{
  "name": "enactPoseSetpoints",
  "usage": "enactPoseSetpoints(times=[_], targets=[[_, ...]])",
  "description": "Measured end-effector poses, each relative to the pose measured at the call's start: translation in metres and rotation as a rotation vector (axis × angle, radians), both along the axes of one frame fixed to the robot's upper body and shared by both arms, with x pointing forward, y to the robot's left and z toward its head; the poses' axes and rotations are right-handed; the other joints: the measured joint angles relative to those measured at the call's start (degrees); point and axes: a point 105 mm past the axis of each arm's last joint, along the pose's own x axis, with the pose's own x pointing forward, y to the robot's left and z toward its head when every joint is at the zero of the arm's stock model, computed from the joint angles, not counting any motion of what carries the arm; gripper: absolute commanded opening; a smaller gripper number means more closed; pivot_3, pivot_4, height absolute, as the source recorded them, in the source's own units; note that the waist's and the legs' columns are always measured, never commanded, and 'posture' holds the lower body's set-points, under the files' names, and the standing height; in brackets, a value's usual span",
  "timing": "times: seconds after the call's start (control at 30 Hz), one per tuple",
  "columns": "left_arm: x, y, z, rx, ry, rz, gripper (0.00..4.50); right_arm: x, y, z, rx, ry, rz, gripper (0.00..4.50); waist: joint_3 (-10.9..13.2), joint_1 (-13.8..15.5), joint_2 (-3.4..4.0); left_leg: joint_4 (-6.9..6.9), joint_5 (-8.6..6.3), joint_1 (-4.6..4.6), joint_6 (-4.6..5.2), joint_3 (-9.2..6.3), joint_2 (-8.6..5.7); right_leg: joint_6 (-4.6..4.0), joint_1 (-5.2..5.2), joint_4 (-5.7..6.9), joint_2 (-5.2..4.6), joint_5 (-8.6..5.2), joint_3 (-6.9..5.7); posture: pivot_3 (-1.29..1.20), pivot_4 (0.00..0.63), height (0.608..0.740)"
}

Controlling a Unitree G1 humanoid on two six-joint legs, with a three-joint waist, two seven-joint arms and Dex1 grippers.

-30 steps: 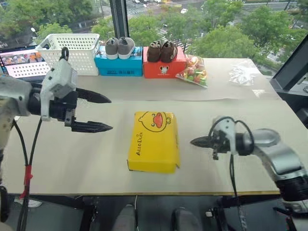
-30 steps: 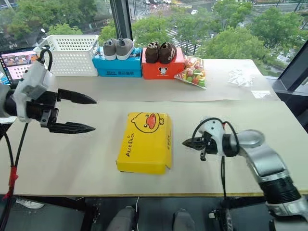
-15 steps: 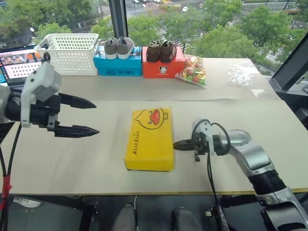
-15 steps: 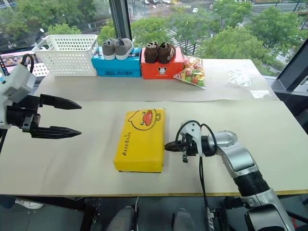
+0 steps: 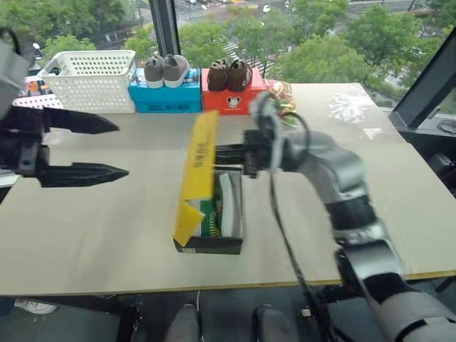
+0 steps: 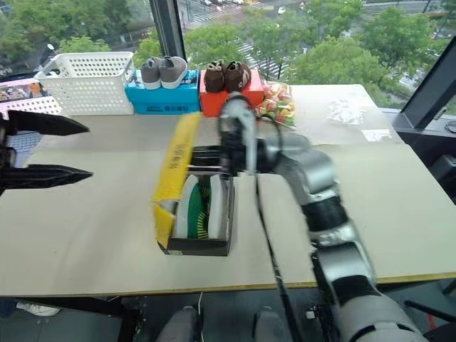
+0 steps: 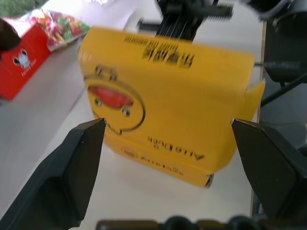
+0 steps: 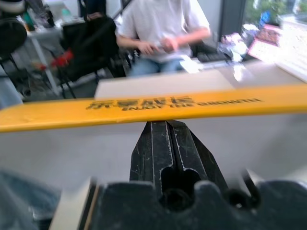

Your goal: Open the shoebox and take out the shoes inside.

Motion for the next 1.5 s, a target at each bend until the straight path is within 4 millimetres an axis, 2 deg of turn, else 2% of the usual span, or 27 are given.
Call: enactPoseSetpoints(times=[0.03,0.13,0.23,0.33,0.4,0.5,0.63,0.77,0.83,0.9,0.93,1.1,1.33,1.5], targets=[[-0.005,0.0,0.006,0.012,-0.023,0.011,4.47,0.0,0.015,-0.005,-0.009,0.003,0.001,0.0,0.0,-0.1,0.0,-0.05,0.0,-0.02,-0.01,0.03,-0.01,0.0,-0.08,0.02,0.0,0.0,0.06,0.0,0.15,0.74],[-0.015,0.0,0.018,0.049,-0.06,0.047,4.47,0.002,0.041,-0.028,-0.074,-0.004,-0.016,0.0,0.0,0.3,-0.01,-0.09,0.04,-0.06,-0.07,0.08,-0.07,0.0,-0.19,0.14,0.03,-0.01,0.3,0.0,0.15,0.74],[-0.022,-0.001,0.021,0.066,-0.064,0.065,4.47,0.009,0.046,-0.044,-0.128,-0.016,-0.049,0.0,0.0,0.7,-0.03,-0.09,0.11,-0.04,-0.21,0.15,-0.04,0.0,-0.26,0.26,0.13,-0.03,0.49,0.0,0.15,0.74],[-0.024,-0.002,0.02,0.07,-0.055,0.072,4.47,0.013,0.042,-0.042,-0.141,-0.031,-0.062,0.0,0.0,0.8,-0.03,-0.08,0.15,-0.02,-0.27,0.16,0.02,-0.04,-0.31,0.38,0.2,-0.04,0.56,0.0,0.15,0.74],[-0.021,-0.001,0.013,0.084,-0.034,0.085,4.47,0.018,0.033,-0.035,-0.152,-0.051,-0.076,0.0,0.0,0.8,-0.02,-0.09,0.16,0.0,-0.28,0.18,0.03,-0.07,-0.34,0.44,0.22,-0.04,0.62,0.0,0.15,0.74],[-0.009,0.007,-0.006,0.079,0.023,0.107,4.47,0.027,-0.004,-0.012,-0.158,-0.115,-0.117,0.0,0.0,1.1,-0.04,-0.08,0.17,0.0,-0.3,0.22,0.04,-0.09,-0.33,0.42,0.25,-0.05,0.68,0.0,0.15,0.74],[0.014,0.018,-0.019,0.103,-0.031,0.133,4.47,0.014,-0.044,0.007,-0.245,-0.259,-0.072,0.0,0.0,1.1,-0.07,-0.1,0.16,0.0,-0.29,0.42,0.1,-0.1,-0.4,0.42,0.28,-0.05,0.84,0.0,0.15,0.74],[0.037,0.024,-0.025,0.093,-0.089,0.128,4.5,0.001,-0.064,-0.006,-0.433,-0.394,0.015,1.04,0.0,0.7,-0.1,-0.09,0.16,0.05,-0.29,0.81,0.14,-0.09,-0.56,0.59,0.29,-0.06,1.18,0.0,0.15,0.74],[0.048,0.022,-0.03,0.093,-0.104,0.108,4.5,0.003,-0.07,-0.019,-0.538,-0.468,0.047,1.8,0.0,0.6,-0.1,-0.07,0.16,0.04,-0.29,0.92,0.15,-0.09,-0.69,0.67,0.29,-0.05,1.29,0.0,0.15,0.74],[0.051,0.02,-0.035,0.1,-0.097,0.098,4.5,0.004,-0.071,-0.026,-0.581,-0.496,0.066,2.65,0.0,0.5,-0.11,-0.08,0.16,0.0,-0.29,0.97,0.17,-0.09,-0.78,0.7,0.3,-0.05,1.38,0.0,0.15,0.74],[0.054,0.019,-0.037,0.098,-0.1,0.091,4.5,0.005,-0.073,-0.032,-0.627,-0.546,0.099,2.81,0.0,0.5,-0.12,-0.08,0.16,-0.15,-0.29,1.03,0.16,-0.09,-1.01,0.76,0.3,-0.05,1.45,0.0,0.15,0.74],[0.056,0.018,-0.046,0.088,-0.078,0.082,4.5,0.006,-0.074,-0.045,-0.729,-0.7,0.213,4.39,0.0,0.5,-0.13,-0.06,0.17,-0.28,-0.3,1.07,0.16,-0.1,-1.17,0.81,0.3,-0.04,1.49,0.0,0.15,0.74],[0.055,0.019,-0.053,0.087,-0.058,0.092,4.5,0.014,-0.074,-0.045,-0.83,-0.833,0.306,4.39,0.0,0.5,-0.13,-0.06,0.17,-0.26,-0.3,1.07,0.18,-0.11,-1.16,0.81,0.32,-0.04,1.49,0.0,0.15,0.74],[0.049,0.02,-0.056,0.084,-0.057,0.113,4.5,0.02,-0.059,-0.044,-0.828,-0.899,0.357,4.39,0.0,0.2,-0.12,-0.08,0.17,-0.26,-0.31,1.07,0.19,-0.5,-1.18,0.81,0.34,0.2,1.52,0.0,0.15,0.74]])
